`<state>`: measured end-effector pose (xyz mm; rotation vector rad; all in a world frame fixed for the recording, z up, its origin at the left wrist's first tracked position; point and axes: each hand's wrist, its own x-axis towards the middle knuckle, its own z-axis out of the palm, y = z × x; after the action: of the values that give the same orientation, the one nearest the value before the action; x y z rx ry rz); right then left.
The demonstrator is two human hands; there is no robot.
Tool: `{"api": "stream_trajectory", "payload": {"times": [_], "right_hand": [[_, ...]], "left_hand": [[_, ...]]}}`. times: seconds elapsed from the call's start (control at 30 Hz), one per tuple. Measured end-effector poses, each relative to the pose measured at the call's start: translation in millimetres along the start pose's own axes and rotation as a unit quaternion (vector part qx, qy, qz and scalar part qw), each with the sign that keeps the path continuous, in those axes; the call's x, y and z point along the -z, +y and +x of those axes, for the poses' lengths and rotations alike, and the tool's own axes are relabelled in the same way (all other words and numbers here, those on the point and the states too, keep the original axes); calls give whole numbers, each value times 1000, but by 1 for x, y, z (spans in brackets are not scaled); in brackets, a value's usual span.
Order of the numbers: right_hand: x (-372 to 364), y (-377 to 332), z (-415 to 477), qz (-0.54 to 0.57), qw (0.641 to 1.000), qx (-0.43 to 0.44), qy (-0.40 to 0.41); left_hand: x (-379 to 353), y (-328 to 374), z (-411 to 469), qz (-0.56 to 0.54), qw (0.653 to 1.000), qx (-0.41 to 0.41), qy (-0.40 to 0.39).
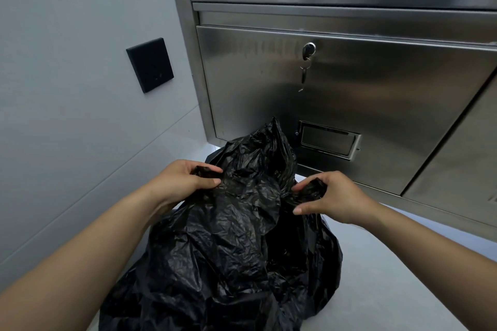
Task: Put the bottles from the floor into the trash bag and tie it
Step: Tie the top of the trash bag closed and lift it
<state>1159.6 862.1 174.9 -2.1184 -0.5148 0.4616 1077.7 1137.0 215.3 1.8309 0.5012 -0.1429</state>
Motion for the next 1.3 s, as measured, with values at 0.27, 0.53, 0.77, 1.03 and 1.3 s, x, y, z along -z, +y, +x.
{"api": "stream_trajectory", "payload": {"times": [0.27,0.53,0.77,1.03,1.3], "right_hand": [[5,-2,4,-101,993,19,52],[19,-16,-3,136,990,22,44],[26,-5,2,184,981,13,60],[43,23,-3,198,976,-39,87],[34,-11,12,214,973,-7,85]], "left_hand": [[-6,0,1,27,996,-73,40],[1,11,-5,-87,992,-54,78],[15,8,-7,-184,980,-11,70],[53,-22,4,-206,961,-27,183],[50,-10,4,-108,980,-90,138]]}}
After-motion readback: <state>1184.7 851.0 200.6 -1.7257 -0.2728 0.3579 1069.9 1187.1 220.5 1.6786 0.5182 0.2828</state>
